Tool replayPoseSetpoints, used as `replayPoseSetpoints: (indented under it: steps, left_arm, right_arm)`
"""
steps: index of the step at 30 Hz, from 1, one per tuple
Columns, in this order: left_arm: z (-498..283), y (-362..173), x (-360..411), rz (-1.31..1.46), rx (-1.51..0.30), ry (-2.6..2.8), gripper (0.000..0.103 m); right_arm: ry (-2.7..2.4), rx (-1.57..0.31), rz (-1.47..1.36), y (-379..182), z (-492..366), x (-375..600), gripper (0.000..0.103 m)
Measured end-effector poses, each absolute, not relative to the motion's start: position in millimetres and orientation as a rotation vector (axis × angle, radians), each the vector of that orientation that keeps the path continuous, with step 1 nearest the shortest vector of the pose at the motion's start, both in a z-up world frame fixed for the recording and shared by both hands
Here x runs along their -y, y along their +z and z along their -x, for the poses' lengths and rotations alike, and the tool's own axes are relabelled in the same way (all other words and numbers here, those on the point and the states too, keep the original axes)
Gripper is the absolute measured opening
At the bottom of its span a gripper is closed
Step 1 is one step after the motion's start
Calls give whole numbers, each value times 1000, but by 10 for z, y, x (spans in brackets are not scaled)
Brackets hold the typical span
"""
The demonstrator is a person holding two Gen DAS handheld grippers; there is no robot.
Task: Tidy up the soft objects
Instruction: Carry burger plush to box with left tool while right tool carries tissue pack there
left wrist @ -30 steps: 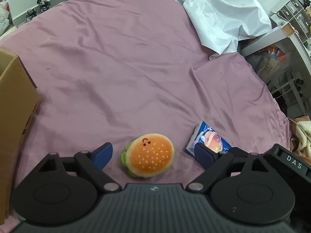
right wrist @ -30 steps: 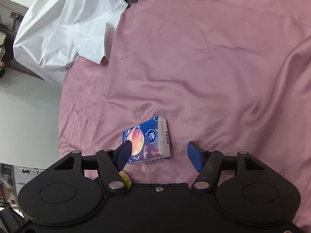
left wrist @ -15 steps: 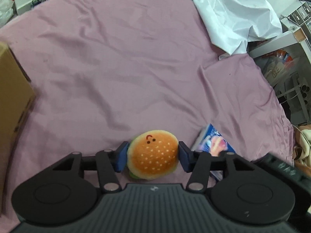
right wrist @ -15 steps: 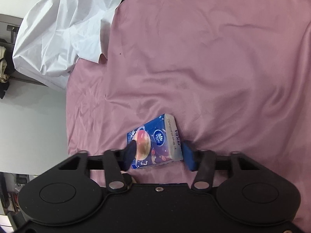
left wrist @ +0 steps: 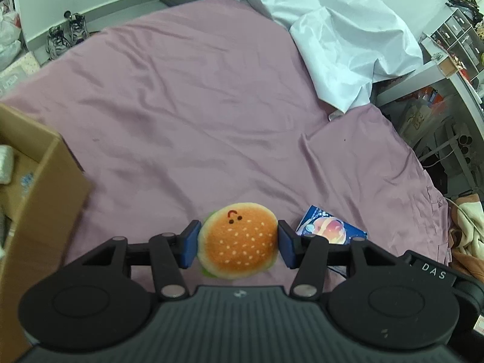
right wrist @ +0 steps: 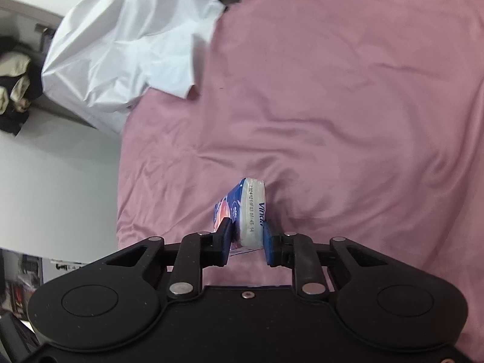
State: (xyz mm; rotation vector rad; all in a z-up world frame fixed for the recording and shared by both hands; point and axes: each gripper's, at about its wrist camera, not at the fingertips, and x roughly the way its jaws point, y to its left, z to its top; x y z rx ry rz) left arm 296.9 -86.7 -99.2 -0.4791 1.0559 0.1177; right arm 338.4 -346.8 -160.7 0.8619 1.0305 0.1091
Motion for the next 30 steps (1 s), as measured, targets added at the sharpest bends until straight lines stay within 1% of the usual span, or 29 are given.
replayPoseSetpoints:
  steps: [11,20,30]
  left_arm:
    - [-2748,-588,678,428,-1008,137,53]
    - [-2483,-199,557,387,-957,144,53]
    - [-2196,8,318,393,-913,183,53]
  right_arm:
    - [166,-959,-825,-1272,-3183,3483,20]
    - [278,-911,-730,-937,-3010,3262,20]
    - [370,-858,-643,-574,-2784,3030,20]
